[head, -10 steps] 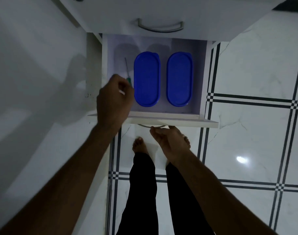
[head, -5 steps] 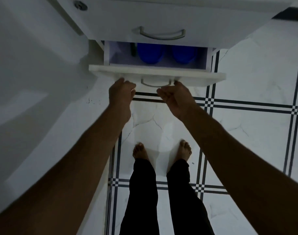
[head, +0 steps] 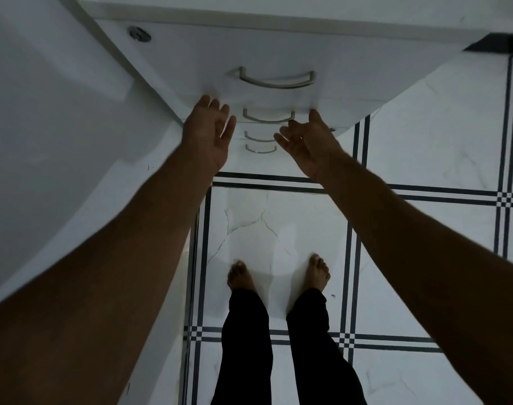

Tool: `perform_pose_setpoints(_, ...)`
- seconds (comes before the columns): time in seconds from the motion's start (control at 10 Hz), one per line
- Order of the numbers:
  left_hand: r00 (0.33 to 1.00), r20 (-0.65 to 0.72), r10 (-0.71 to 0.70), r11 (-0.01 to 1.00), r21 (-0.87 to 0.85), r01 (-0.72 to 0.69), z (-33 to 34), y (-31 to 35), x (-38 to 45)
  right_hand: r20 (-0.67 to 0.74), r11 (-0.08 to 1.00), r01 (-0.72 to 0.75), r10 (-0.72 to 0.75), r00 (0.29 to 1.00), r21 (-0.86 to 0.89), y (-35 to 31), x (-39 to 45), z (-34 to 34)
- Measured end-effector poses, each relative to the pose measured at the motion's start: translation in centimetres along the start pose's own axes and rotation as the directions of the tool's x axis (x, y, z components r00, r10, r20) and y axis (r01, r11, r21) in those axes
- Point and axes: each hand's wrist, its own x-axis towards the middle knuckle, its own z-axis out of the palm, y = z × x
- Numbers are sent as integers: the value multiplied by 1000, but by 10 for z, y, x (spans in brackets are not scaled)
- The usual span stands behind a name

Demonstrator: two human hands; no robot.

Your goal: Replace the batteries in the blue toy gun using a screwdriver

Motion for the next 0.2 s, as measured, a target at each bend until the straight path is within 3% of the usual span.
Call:
perform_pose_setpoints(0.1, 1000, 14, -12, 990, 137, 10, -5, -2, -14, -27, 993, -10, 7, 1000, -113, 0, -12, -7)
perform_pose_setpoints(0.2, 993, -17, 113, 876, 475, -91, -12, -7, -42, -63, 934, 88, -117, 991, -345, -2, -41, -16)
